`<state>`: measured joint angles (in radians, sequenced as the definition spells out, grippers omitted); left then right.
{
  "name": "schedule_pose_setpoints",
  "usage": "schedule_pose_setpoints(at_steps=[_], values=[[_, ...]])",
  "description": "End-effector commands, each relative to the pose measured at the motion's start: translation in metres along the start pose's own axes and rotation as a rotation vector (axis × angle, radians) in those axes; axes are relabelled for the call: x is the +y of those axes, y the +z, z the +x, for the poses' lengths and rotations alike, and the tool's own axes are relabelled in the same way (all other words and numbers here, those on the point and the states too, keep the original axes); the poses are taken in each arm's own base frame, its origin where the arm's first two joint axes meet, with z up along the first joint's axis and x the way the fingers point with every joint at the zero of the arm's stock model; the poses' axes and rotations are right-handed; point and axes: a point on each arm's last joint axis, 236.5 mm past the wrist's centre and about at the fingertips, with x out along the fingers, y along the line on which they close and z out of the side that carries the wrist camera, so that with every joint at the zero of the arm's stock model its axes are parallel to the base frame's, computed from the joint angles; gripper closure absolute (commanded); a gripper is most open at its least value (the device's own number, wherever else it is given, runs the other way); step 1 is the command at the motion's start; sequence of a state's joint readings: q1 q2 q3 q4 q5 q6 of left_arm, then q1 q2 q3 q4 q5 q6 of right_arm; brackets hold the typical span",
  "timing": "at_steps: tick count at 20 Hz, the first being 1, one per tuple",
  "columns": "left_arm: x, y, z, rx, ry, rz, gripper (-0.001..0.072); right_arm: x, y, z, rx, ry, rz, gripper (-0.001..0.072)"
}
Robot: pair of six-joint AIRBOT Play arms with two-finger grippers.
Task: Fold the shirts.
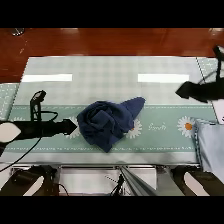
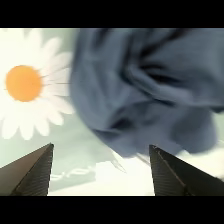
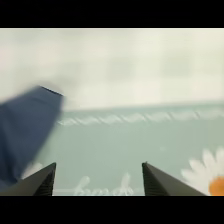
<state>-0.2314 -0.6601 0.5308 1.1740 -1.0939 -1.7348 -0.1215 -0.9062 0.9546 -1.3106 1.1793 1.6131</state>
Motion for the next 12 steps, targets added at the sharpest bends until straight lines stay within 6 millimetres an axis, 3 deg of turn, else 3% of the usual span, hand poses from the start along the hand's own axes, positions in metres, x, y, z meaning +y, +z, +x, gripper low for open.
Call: schedule_pose_setpoints(at_steps=[1,4,8,9,10,12], values=[[-0.001,-0.004,0.042,0.126,-0.034,-0.045,0.0005,-0.028,-0.069,0.037,0.109,0.084,0.2,0.0097],[-0.014,-0.017,0.075,0.247,-0.132,-0.04,0.0006,-0.009,-0.096,0.061,0.151,0.171,0.223,0.0097],[-0.001,-0.01,0.102,0.245,-0.106,-0.093,0.0013,0.018,-0.099,0.083,0.171,0.213,0.189,0.0097],[-0.002,-0.007,0.104,0.235,-0.108,-0.103,0.0246,0.027,-0.103,0.092,0.197,0.23,0.191,0.0097],[-0.004,-0.007,0.102,0.239,-0.118,-0.1,0.0667,0.035,-0.105,0.101,0.218,0.246,0.194,0.0097],[-0.015,-0.009,0.096,0.265,-0.157,-0.022,0.0686,0.051,-0.097,0.117,0.239,0.265,0.194,0.0097]])
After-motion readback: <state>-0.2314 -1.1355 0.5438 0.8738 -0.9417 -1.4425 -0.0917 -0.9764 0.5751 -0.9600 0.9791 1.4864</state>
